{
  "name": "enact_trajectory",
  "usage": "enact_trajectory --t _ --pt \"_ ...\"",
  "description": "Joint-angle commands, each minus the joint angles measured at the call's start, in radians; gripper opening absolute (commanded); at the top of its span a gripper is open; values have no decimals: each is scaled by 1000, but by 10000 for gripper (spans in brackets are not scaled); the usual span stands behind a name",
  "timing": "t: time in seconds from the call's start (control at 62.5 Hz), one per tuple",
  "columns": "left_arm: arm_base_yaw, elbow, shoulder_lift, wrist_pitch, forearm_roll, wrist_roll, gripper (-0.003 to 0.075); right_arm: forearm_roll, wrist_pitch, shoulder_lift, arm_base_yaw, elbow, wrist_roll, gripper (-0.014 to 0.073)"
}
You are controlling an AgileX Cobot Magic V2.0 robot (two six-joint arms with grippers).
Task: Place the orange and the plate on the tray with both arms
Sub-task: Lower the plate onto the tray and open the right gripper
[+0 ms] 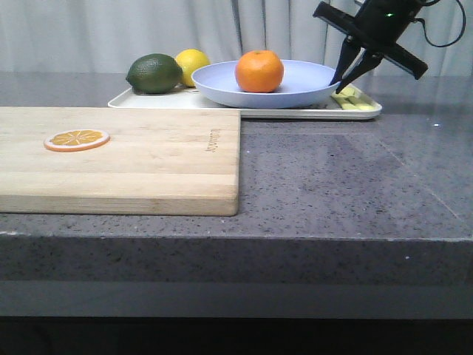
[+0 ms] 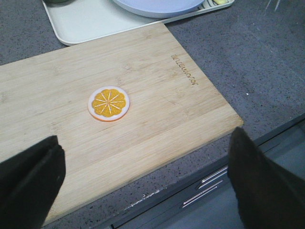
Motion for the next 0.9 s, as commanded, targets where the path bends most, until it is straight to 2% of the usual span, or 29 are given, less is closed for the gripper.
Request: enact_trajectory --t 0.0,0.112,0.192,0.368,0.464,0.576,0.689,0.881 --pt "2 -23 -3 -73 -11 -11 673 41 -35 -69 -1 -38 1 -67" --pt "2 -23 -3 -73 -11 -11 673 41 -36 -67 -1 -38 1 -50" --pt "2 -23 -3 -73 -11 -11 673 36 -38 -65 -1 -38 1 12" --pt "2 -23 -3 -73 -11 -11 673 26 -58 -65 -1 -38 -1 293" --pt "2 -23 -3 -73 -11 -11 673 26 -70 -67 -1 -38 -1 400" --pt "2 -23 -3 -73 -11 -11 673 25 -83 -81 -1 -38 -3 415" --pt "2 -23 -3 -75 -11 -11 673 18 -91 -122 -1 -38 -64 414" --pt "2 -23 -3 -75 -11 -11 673 12 -63 -244 0 -38 -249 414"
